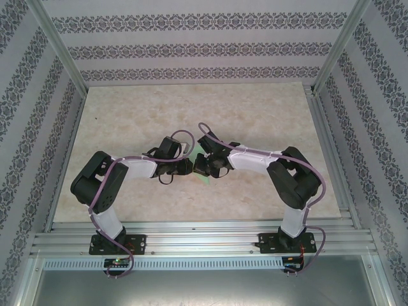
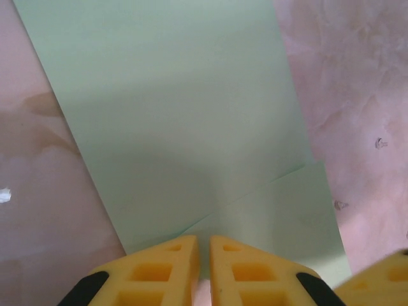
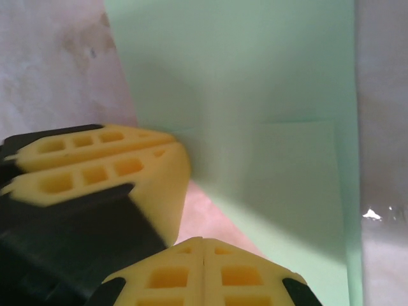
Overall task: Fold a paper plane with a square sheet of paper (fold left side to right side)
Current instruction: Third fold the triangle at the center of the table.
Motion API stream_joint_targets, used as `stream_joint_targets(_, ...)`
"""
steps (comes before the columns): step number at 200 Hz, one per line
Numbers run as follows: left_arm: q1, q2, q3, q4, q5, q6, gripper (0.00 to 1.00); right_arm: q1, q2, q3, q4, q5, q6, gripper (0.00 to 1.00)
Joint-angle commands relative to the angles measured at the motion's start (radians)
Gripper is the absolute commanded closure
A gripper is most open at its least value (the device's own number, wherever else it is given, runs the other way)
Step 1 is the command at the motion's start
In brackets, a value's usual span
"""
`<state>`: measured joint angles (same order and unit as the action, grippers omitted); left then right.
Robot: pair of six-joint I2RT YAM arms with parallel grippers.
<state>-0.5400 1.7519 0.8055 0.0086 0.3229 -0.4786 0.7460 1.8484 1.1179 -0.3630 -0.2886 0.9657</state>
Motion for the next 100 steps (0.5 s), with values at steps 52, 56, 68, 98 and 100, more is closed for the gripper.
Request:
stream_joint_targets(52, -0.008, 0.034, -0.009, -0.060, -0.094, 0.010, 0.84, -0.014, 0.028, -0.080, -0.066, 0.043, -0.027, 1.00)
stream_joint_targets(56, -0.008, 0.035, -0.009, -0.061, -0.095, 0.010, 0.84, -0.014, 0.024, -0.088, -0.072, 0.042, -0.029, 1.00)
stream_joint_targets(68, -0.008, 0.034, -0.009, -0.062, -0.097, 0.011, 0.84, -0.013, 0.008, -0.119, -0.083, 0.040, -0.031, 1.00)
stream_joint_targets(98, -0.008, 0.035, -0.007, -0.065, -0.101, 0.013, 0.84, -0.018, -0.041, -0.196, -0.098, 0.035, -0.031, 1.00)
stream_joint_targets(100, -0.009, 0.034, -0.006, -0.066, -0.101, 0.014, 0.84, -0.019, -0.045, -0.201, -0.099, 0.036, -0.030, 1.00)
